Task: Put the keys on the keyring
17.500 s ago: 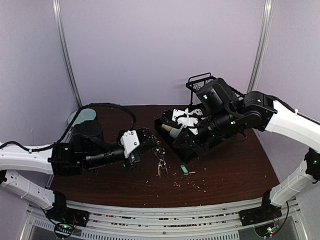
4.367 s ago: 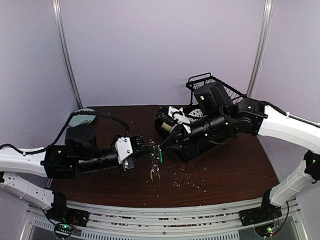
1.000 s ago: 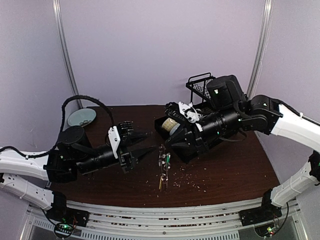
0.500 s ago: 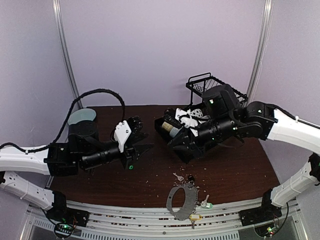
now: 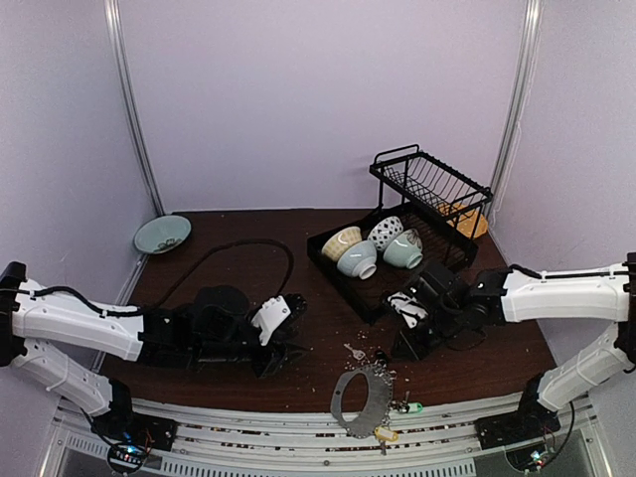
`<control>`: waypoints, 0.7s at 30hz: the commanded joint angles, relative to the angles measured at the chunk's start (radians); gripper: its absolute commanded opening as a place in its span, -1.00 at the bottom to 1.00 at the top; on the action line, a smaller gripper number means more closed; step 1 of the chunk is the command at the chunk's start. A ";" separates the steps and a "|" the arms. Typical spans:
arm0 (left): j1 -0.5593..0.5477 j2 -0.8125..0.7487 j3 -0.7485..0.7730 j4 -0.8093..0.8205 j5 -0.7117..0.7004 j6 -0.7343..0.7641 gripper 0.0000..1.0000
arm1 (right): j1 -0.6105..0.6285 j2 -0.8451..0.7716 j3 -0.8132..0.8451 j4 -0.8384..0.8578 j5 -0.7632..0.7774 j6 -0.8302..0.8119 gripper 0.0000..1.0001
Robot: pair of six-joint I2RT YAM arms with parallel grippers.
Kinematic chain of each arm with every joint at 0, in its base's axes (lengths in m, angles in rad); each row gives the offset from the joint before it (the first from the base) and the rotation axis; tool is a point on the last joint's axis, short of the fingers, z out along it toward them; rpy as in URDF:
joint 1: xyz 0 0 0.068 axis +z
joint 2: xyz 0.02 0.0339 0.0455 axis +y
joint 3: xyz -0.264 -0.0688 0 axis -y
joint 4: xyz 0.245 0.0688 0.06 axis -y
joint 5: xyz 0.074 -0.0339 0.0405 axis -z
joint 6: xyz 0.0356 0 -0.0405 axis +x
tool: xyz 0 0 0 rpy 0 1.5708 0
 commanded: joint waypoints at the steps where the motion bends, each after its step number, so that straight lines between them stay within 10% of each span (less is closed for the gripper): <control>1: 0.005 0.020 -0.063 0.101 0.084 -0.094 -0.14 | 0.021 -0.019 -0.083 0.094 -0.104 0.120 -0.52; 16: -0.013 -0.020 -0.100 0.144 0.090 -0.060 -0.11 | 0.207 -0.002 -0.064 -0.057 -0.042 0.025 -0.12; 21: -0.013 -0.027 -0.098 0.135 0.083 -0.046 -0.11 | 0.297 0.052 -0.037 -0.103 0.066 0.005 -0.42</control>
